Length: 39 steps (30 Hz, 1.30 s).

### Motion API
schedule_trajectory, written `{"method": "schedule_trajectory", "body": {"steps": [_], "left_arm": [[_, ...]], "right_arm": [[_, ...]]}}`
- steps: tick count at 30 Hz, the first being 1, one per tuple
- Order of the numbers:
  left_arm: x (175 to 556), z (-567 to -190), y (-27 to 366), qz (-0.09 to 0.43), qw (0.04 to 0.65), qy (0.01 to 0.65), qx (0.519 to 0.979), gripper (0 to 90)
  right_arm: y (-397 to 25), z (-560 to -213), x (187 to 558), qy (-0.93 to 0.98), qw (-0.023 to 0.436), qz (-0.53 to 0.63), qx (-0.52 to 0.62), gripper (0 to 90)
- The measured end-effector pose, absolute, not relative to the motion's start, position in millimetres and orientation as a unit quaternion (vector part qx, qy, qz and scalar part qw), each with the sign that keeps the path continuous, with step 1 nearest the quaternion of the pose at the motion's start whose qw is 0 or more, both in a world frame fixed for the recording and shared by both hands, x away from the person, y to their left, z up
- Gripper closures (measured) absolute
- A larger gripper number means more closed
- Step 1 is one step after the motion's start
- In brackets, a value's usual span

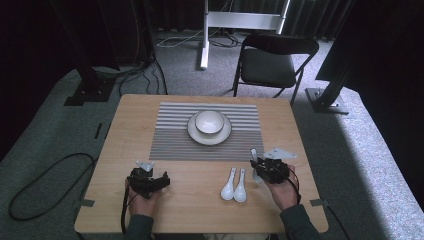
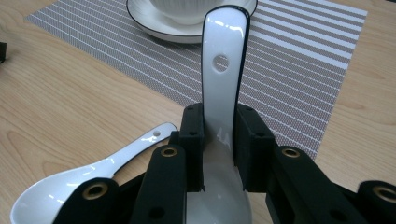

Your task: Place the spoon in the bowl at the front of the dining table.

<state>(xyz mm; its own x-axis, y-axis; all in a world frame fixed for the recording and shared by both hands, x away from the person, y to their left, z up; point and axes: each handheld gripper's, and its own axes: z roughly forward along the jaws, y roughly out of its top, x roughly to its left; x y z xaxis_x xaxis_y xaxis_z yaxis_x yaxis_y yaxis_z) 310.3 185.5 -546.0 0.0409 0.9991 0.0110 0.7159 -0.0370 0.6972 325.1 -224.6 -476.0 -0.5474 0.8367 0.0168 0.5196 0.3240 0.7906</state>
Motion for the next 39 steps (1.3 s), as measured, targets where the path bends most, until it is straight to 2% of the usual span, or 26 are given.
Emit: {"method": "schedule_trajectory", "body": {"steps": [39], "left_arm": [[310.3,-546.2,185.7,0.265,0.268,0.639,0.671,7.2]], "right_arm": [[-200.1,-441.9,354.2,0.786,0.227,0.410,0.404,74.8]]}}
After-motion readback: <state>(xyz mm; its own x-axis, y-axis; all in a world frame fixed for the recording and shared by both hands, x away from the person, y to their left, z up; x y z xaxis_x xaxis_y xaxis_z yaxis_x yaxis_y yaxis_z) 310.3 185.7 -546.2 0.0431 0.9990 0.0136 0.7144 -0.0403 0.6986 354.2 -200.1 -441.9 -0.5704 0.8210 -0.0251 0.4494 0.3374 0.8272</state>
